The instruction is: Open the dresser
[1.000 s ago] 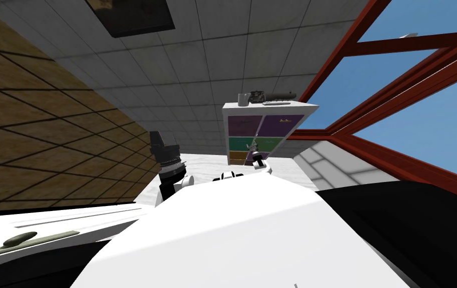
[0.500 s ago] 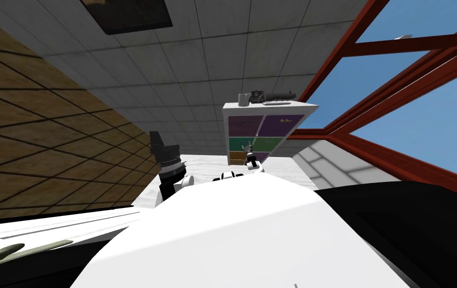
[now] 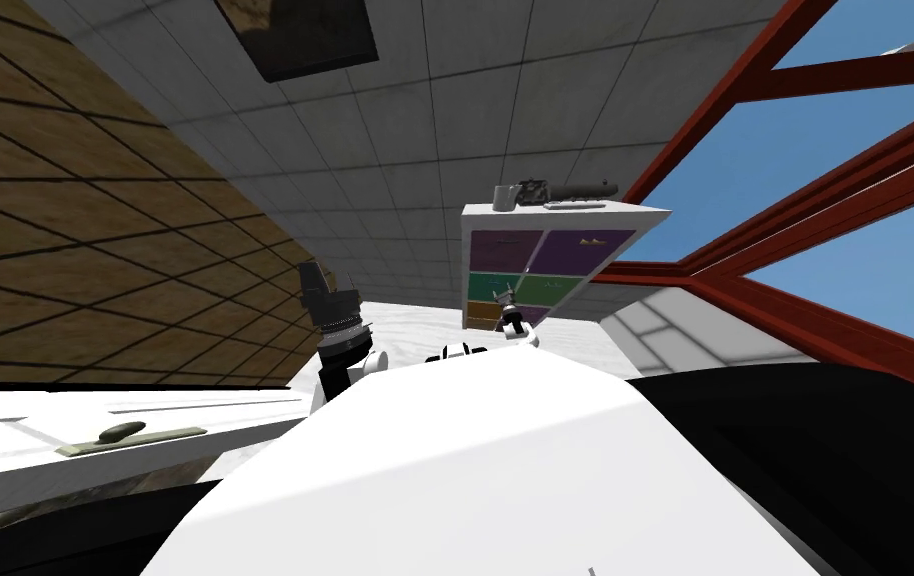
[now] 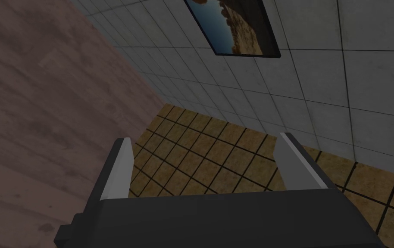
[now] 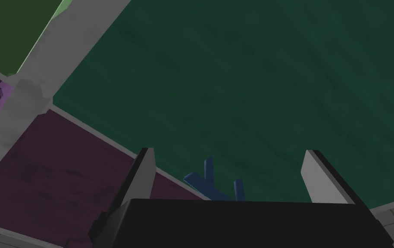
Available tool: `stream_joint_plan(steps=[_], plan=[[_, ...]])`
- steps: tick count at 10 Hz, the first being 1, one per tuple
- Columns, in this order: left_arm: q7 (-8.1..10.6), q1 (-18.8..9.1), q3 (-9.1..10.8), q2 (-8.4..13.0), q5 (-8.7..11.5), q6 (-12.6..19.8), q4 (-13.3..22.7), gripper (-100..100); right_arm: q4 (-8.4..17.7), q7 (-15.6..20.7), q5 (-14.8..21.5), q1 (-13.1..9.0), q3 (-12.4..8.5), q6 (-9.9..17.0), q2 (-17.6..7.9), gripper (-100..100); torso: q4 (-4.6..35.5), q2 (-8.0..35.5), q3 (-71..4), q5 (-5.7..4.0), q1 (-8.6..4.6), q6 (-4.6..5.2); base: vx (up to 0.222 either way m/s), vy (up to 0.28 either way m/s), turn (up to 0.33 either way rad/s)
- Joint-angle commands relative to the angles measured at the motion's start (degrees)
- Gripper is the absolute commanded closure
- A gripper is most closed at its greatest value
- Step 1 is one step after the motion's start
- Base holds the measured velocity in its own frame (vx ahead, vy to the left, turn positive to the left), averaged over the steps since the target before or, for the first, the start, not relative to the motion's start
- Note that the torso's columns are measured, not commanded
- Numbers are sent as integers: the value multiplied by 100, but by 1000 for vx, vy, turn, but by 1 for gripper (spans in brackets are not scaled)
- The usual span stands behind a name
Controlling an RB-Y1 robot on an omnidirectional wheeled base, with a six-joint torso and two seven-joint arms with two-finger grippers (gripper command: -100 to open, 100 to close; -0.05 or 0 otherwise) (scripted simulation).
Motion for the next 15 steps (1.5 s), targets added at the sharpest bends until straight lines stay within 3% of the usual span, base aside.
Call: stream_joint_plan(steps=[1, 3, 4, 6, 7, 8, 9, 10, 11, 12, 13, 14, 15], plan=[[0, 1, 1, 0, 0, 0, 0, 0, 302, -34, -45, -120, -124, -97, -157, -100, -1, -8, -4, -3, -14, 2, -10, 40, -13], [0, 1, 1, 1, 0, 0, 0, 0, 715, -237, -192, -286, -450, -294, -604, -100, -4, -16, -10, -8, -26, -3, -28, 68, 259], [0, 1, 1, 1, 0, 0, 0, 0, 833, -237, -192, -286, -450, -294, -651, -100, -1, -5, -3, -3, -7, -1, -34, 81, 80], [0, 1, 1, 0, 0, 0, 0, 0, 1365, -439, -338, -451, -776, -490, -1099, -100, -1, -5, -2, -2, -7, -1, -43, 116, 228], [0, 0, 0, 0, 0, 0, 0, 0, 1365, -439, -338, -451, -776, -490, -1145, -100, 0, -3, -1, 0, 1, -3, -19, 91, 105], [0, 1, 1, 0, 0, 0, 0, 0, 1586, -540, -412, -534, -939, -589, -1330, -100, -2, -10, -5, -4, -21, 7, -13, 78, 141], [0, 1, 1, 1, 0, 0, 0, 0, 1602, -540, -412, -534, -939, -589, -1392, -100, -3, -13, -8, -8, -26, -1, -11, 60, 84], [0, 2, 2, 1, 0, 0, 0, 0, 1776, -642, -485, -617, -1102, -687, -1610, -100, -4, -14, -8, -8, -29, 2, -12, 69, 173], [0, 1, 1, 1, 0, 0, 0, 0, 2145, -743, -558, -699, -1265, -786, -1803, -100, -3, -13, -7, -6, -18, -2, -24, 103, 303], [0, 1, 1, 1, 0, 0, 0, 0, 2163, -743, -558, -699, -1265, -786, -1886, -100, -1, -7, -3, -1, -4, -4, -28, 92, 106], [0, 2, 1, 1, 0, 0, 0, 0, 2190, -687, -549, -721, -1252, -822, -1798, -100, 2, -5, -3, 1, -7, -1, -11, 36, 0], [0, 2, 2, 1, 0, 0, 0, 0, 1916, -642, -485, -617, -1102, -687, -1639, 100, 3, -5, -3, 0, -19, 0, 11, -51, -215], [0, 3, 3, 2, 0, 0, 0, 0, 1897, -642, -485, -617, -1102, -687, -1639, 100, 0, -9, -5, -9, -42, 6, 25, -74, -156]])
